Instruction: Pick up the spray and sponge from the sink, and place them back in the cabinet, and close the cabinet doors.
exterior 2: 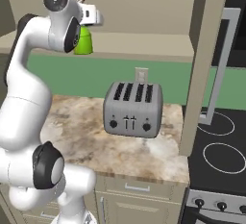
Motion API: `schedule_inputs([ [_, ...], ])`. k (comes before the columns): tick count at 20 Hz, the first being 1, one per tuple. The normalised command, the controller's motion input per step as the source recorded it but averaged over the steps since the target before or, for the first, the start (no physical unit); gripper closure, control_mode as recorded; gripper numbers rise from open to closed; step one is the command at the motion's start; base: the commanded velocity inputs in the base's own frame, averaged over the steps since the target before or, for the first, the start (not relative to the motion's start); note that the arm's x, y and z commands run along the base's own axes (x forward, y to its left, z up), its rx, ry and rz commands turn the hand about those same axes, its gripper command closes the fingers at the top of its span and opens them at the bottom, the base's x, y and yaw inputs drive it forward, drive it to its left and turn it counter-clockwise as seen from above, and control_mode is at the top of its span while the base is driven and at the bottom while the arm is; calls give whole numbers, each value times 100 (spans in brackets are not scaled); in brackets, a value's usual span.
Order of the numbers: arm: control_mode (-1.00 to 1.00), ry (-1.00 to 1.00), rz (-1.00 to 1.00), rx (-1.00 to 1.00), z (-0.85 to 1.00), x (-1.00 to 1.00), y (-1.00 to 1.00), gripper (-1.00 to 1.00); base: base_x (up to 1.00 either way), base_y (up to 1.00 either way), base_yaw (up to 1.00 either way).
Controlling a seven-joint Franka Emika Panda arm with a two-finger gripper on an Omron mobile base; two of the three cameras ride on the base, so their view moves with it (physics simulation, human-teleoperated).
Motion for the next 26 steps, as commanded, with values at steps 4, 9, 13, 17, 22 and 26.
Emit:
schedule_inputs([
  [4,-100,0,16,0,-9,44,-10,100,0,0,0],
  [9,-100,0,16,0,-9,39,-9,100,0,0,0],
  [13,-100,0,12,1,-9,40,-2,100,0,0,0],
  [17,-100,0,8,4,0,39,-4,100,0,0,0],
  [22,-100,0,5,2,0,41,-5,100,0,0,0],
  [26,-100,0,3,0,-3,42,0,100,0,0,0],
])
